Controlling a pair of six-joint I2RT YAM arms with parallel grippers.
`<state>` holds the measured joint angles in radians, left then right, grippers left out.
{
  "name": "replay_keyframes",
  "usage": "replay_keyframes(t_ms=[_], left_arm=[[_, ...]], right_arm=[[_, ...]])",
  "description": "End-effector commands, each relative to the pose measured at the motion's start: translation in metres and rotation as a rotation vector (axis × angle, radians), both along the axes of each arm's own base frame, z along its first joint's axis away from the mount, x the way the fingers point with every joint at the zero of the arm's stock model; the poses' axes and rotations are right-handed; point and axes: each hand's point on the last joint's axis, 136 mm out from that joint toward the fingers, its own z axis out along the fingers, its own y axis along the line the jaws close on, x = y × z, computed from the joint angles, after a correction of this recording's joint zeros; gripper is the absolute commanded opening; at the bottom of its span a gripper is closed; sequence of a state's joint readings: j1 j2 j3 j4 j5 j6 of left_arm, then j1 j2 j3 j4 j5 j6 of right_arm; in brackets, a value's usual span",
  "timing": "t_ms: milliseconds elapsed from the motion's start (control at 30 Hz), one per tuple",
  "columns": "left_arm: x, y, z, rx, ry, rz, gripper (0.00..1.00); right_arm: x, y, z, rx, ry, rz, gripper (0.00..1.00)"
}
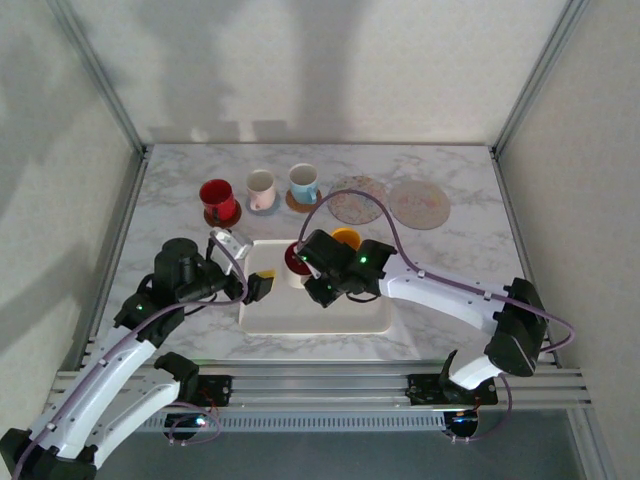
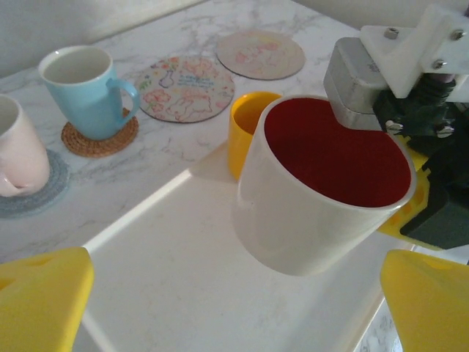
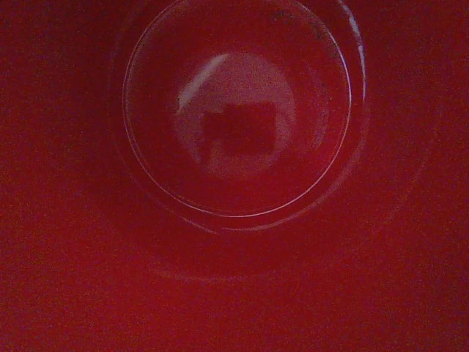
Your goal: Place the cup by the coaster
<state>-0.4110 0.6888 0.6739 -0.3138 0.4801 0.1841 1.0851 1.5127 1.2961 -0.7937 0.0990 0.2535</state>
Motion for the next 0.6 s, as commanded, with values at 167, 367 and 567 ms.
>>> replay_keyframes(t_ms=[167,367,567], left_arm=[[0.012,0.003,0.040,-0.063,-0.085,0.062,1.00],[0.024,0.002,0.045,-0.065,-0.088,0.096,1.00],[0.044,0.001,0.049,-0.060,-0.095,0.140,1.00]], right_arm=[[0.025,-0.003,0.062,0.100,-0.076,-0.066,0.00],[0.054,-0.015,0.082,0.153,-0.107,-0.162,0.00],[0.087,-0.043,0.084,0.098,-0.150,-0.269,0.00]])
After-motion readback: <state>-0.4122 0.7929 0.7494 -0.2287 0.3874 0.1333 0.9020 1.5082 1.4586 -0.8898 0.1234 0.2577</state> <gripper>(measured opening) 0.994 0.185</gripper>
